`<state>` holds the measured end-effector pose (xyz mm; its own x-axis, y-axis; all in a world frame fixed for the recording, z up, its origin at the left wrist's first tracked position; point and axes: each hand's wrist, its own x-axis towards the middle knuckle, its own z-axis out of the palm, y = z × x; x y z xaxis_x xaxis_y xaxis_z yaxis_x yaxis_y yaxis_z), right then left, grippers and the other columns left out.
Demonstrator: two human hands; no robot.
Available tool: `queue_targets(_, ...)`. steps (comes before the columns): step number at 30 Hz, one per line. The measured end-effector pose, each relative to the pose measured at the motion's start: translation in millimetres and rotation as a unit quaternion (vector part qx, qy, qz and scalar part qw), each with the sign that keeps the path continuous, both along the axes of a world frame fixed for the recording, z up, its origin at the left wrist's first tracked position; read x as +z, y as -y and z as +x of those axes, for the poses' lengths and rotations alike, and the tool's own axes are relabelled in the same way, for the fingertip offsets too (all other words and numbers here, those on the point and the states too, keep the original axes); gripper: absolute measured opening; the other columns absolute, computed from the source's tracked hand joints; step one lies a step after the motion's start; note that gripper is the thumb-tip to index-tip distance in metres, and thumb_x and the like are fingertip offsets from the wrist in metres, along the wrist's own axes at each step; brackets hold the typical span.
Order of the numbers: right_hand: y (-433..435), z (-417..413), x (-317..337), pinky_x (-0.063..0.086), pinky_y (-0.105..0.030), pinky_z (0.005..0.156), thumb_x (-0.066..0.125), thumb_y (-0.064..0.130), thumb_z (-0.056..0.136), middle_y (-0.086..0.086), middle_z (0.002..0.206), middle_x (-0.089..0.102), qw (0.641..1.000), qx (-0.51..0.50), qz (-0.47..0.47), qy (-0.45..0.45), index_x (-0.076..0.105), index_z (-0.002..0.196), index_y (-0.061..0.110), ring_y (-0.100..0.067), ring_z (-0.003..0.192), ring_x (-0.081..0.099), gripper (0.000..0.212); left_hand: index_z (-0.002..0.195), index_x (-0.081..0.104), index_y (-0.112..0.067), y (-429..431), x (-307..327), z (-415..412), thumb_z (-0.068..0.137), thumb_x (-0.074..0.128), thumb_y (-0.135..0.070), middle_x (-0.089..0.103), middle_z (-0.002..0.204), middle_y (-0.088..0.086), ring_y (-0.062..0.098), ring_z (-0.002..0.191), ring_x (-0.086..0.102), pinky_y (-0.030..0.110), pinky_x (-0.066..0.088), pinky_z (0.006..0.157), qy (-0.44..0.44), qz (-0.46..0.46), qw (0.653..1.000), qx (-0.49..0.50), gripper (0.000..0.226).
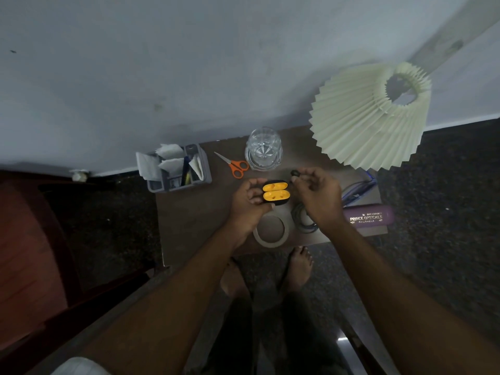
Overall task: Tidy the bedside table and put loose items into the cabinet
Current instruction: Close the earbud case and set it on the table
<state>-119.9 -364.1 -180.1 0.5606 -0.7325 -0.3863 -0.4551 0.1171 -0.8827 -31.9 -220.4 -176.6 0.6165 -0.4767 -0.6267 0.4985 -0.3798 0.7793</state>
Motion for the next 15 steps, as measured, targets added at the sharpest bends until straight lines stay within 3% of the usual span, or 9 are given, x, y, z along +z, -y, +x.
queue_targets(4, -7.4, 3.1, 3.8, 0.055, -0.017, 0.070, 0.076, 0.004, 0.086, 0.003, 0.083, 0.074, 0.999, 0.036, 0.024, 0.031, 0.072, 0.096, 0.019, -0.006, 0.073, 0.067, 0.019, 0.127, 0.052, -0.002, -0.8, 3.1, 4.7, 0.076, 0.067, 0.021, 0.066, 0.103, 0.012, 0.012, 0.085, 0.065, 0.020, 0.055, 0.074, 0.012, -0.001, 1.000, 0.000, 0.058)
queue_targets(6, -11.2, 4.0, 4.1, 0.058, -0.023, 0.070, 0.077, 0.006, 0.085, 0.003, 0.078, 0.074, 0.997, 0.059, 0.022, 0.033, 0.072, 0.089, 0.029, -0.009, 0.072, 0.067, 0.024, 0.128, 0.051, -0.001, -0.8, 4.0, 5.7, 0.076, 0.066, 0.022, 0.065, 0.103, 0.013, 0.012, 0.084, 0.064, 0.020, 0.055, 0.074, 0.016, -0.002, 1.000, 0.001, 0.059)
queue_targets(9, -17.8, 5.5, 3.9, 0.061, -0.037, 0.077, 0.076, 0.022, 0.079, -0.001, 0.082, 0.076, 0.996, 0.089, 0.017, 0.022, 0.073, 0.087, 0.033, -0.020, 0.075, 0.070, 0.013, 0.128, 0.051, 0.001, -1.2, 3.6, 6.7, 0.075, 0.067, 0.023, 0.065, 0.101, 0.014, 0.012, 0.082, 0.065, 0.020, 0.055, 0.074, 0.026, -0.004, 1.000, 0.005, 0.060)
queue_targets(11, -20.5, 5.8, 2.5, 0.060, -0.038, 0.076, 0.076, 0.031, 0.075, 0.000, 0.085, 0.078, 0.995, 0.099, 0.012, 0.012, 0.073, 0.086, 0.033, -0.024, 0.076, 0.072, 0.012, 0.128, 0.052, 0.000, -2.2, 3.1, 7.2, 0.075, 0.069, 0.021, 0.066, 0.100, 0.013, 0.011, 0.082, 0.066, 0.021, 0.055, 0.075, 0.026, -0.004, 1.000, 0.006, 0.060)
queue_targets(15, -21.9, 5.0, -0.1, 0.055, -0.026, 0.066, 0.079, 0.024, 0.077, 0.014, 0.077, 0.076, 0.996, 0.091, -0.012, -0.005, 0.072, 0.082, 0.035, -0.002, 0.066, 0.068, 0.014, 0.126, 0.053, -0.003, -5.1, 2.0, 6.9, 0.074, 0.070, 0.020, 0.066, 0.099, 0.012, 0.009, 0.080, 0.066, 0.020, 0.056, 0.073, 0.029, -0.002, 1.000, 0.010, 0.060)
